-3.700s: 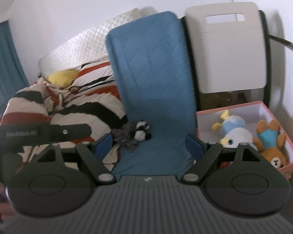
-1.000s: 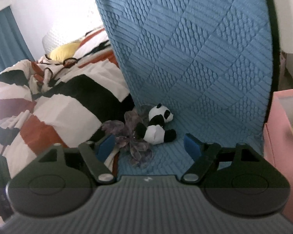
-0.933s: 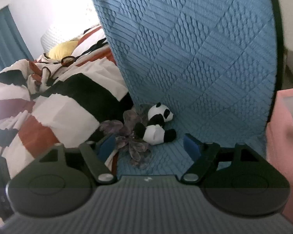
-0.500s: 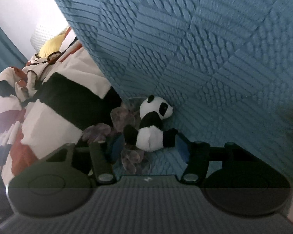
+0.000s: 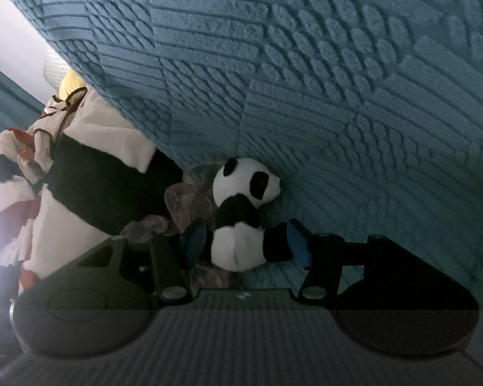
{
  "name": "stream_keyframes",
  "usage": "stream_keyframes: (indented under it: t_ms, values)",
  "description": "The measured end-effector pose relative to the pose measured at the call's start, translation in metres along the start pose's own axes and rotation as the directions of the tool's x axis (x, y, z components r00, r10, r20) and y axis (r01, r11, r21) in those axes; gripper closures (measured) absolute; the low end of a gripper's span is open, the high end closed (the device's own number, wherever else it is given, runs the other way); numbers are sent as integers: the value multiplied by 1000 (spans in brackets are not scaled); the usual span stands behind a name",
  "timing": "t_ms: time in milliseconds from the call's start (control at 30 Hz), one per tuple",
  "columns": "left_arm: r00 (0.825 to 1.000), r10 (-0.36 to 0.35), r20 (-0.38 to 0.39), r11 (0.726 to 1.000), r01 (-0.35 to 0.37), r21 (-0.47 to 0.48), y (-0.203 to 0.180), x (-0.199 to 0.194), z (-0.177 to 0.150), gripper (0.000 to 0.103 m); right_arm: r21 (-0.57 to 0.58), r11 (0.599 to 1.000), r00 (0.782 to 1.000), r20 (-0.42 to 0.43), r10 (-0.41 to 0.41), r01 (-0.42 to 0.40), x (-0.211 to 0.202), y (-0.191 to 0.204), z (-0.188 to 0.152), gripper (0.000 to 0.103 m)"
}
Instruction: Organize objects
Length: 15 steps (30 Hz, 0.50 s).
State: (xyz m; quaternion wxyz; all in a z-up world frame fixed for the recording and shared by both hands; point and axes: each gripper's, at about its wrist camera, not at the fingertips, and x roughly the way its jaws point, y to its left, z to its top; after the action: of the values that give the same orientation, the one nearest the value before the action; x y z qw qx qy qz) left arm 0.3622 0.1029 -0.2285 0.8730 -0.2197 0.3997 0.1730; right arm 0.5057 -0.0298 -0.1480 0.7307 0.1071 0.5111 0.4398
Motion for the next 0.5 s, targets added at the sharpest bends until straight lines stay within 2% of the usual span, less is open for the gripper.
stream_keyframes:
  t_ms: [133,233,300,367,500]
  values:
    - [1000,28,13,1000,-28,-7,3,4,8,57,-10,1000,1000,-11,-1,1,9,3,2,55]
    - [998,56,5,998,-55,-12,5,11,11,66,-23,1000,1000,-9,3,-3,16,7,6,55]
    - [998,64,-6,998,-64,-10,7,15,12,79,-42,999,1000,-13,1,-2,22,9,7,56]
    - [998,68,-11,997,-68,-22,9,18,13,82,-64,998,1000,-25,-13,12,29,11,7,64]
    - [997,74,-7,997,-74,-14,8,18,12,88,-89,996,1000,-28,-3,1,36,12,5,67]
